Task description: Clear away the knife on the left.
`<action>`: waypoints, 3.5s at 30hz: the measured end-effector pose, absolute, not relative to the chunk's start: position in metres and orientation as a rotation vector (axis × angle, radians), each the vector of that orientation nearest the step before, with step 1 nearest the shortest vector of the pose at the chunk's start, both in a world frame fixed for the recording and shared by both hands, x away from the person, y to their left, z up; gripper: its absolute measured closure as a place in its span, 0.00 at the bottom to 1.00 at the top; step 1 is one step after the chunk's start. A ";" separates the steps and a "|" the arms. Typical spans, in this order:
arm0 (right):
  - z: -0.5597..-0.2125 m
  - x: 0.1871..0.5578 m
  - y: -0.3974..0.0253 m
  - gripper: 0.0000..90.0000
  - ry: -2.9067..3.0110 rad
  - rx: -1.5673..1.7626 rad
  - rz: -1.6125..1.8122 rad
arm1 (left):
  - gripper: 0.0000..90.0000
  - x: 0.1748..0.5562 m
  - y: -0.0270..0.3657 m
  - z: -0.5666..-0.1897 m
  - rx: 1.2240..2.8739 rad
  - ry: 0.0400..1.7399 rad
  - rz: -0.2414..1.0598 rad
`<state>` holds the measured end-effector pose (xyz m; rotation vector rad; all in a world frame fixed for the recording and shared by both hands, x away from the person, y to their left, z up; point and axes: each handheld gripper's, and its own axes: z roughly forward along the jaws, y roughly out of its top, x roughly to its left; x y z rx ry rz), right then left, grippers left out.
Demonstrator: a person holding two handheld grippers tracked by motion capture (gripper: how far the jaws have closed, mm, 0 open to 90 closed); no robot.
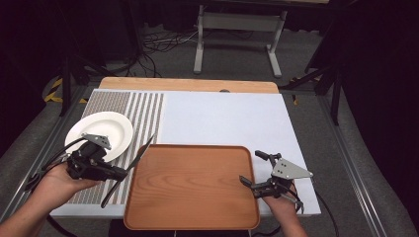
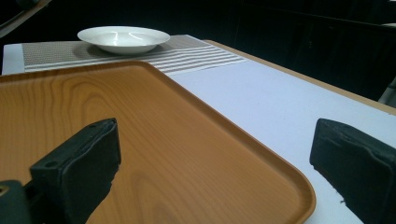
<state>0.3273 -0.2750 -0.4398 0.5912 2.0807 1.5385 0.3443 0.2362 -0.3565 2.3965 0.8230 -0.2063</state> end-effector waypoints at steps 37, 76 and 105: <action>-0.438 0.325 -0.275 0.03 2.075 0.579 1.535 | 0.89 0.338 0.179 -0.405 2.261 1.054 -0.315; -0.438 0.324 -0.276 0.03 2.067 0.579 1.531 | 0.89 0.347 0.166 -0.434 2.326 1.143 -0.310; -0.437 0.324 -0.278 0.03 2.059 0.581 1.540 | 0.88 0.346 0.162 -0.440 2.359 1.165 -0.308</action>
